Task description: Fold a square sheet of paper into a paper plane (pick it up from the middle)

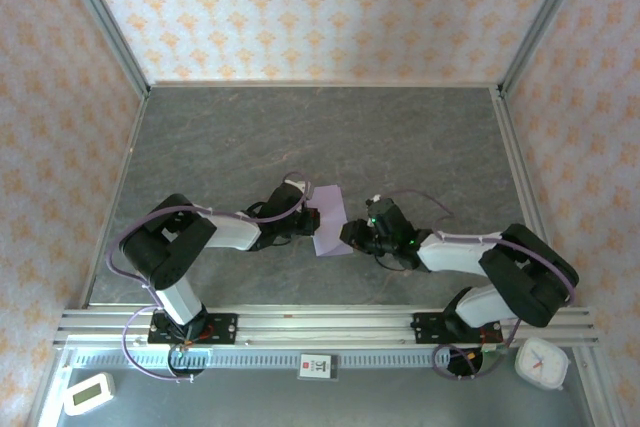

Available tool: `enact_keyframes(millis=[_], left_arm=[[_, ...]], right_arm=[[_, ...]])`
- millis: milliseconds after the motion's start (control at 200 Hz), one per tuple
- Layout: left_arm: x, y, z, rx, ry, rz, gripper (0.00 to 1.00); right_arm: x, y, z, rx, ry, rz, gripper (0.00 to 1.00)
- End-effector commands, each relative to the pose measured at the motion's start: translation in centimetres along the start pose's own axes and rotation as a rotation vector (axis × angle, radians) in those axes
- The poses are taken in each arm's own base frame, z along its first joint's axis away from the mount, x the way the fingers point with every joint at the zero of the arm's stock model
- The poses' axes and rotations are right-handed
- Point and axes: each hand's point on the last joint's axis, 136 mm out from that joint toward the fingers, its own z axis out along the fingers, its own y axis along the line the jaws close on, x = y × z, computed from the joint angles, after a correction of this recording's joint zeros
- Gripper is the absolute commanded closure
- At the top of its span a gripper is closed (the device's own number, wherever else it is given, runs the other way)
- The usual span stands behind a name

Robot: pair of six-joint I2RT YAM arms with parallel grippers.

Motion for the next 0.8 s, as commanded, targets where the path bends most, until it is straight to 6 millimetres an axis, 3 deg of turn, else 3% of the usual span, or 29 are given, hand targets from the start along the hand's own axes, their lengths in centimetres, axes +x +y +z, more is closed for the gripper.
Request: enact_keyframes(millis=[0, 315, 796], left_arm=[[0.7, 1.2, 0.1, -0.038, 0.011, 0.018, 0.97], [0.5, 1.0, -0.2, -0.039, 0.008, 0.025, 0.97], [0.2, 0.5, -0.4, -0.020, 0.004, 0.048, 0.97]], right_arm=[[-1.0, 1.3, 0.3, -0.025, -0.023, -0.016, 0.67], [-2.0, 1.2, 0.9, -0.031, -0.026, -0.006, 0.56], [-3.0, 1.6, 1.7, -0.077, -0.004, 0.001, 0.65]])
